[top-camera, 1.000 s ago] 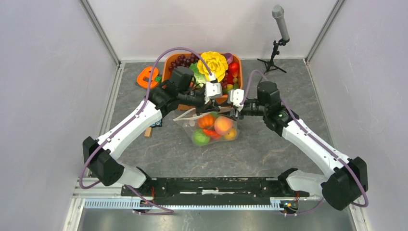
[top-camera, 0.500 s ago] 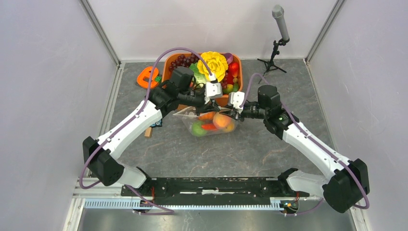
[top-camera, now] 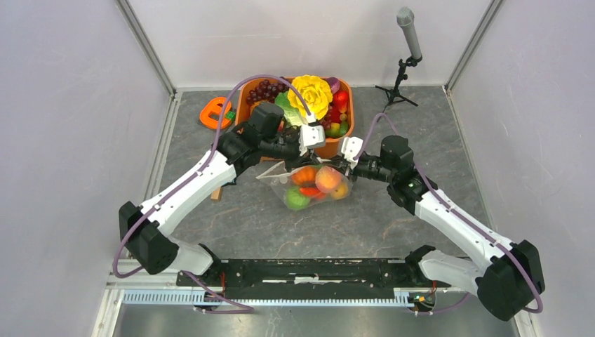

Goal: Place the food in the zip-top bag and seal the zipper
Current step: Zip the zipper food storage bag at the center of the board.

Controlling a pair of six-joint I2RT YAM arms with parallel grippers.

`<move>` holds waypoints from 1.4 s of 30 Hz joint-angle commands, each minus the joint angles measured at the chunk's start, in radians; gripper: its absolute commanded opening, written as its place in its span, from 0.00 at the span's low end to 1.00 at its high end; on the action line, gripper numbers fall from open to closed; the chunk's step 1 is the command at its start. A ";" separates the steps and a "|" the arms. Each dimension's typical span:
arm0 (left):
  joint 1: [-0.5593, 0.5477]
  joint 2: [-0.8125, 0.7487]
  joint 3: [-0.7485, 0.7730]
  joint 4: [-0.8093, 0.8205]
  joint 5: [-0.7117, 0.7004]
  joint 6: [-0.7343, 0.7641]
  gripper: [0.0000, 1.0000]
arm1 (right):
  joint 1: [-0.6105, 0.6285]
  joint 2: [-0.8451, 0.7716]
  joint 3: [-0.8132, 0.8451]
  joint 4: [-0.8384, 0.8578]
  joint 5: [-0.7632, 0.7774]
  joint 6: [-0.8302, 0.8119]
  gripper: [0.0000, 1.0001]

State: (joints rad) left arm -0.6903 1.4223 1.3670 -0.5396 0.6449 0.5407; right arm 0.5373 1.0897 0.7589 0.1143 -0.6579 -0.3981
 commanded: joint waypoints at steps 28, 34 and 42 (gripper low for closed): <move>0.043 -0.134 -0.058 0.049 -0.035 -0.048 0.02 | -0.065 -0.044 0.062 0.051 -0.086 0.065 0.83; 0.041 -0.145 -0.060 0.047 -0.019 -0.049 0.02 | -0.029 0.050 0.140 0.021 -0.163 0.027 0.74; 0.036 -0.139 -0.063 0.053 -0.012 -0.063 0.02 | 0.024 0.083 0.116 0.026 -0.213 -0.001 0.57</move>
State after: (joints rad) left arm -0.6476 1.2911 1.2560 -0.5301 0.5861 0.5121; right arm 0.5453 1.1656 0.8684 0.1112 -0.8318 -0.3828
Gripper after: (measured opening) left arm 0.121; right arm 0.648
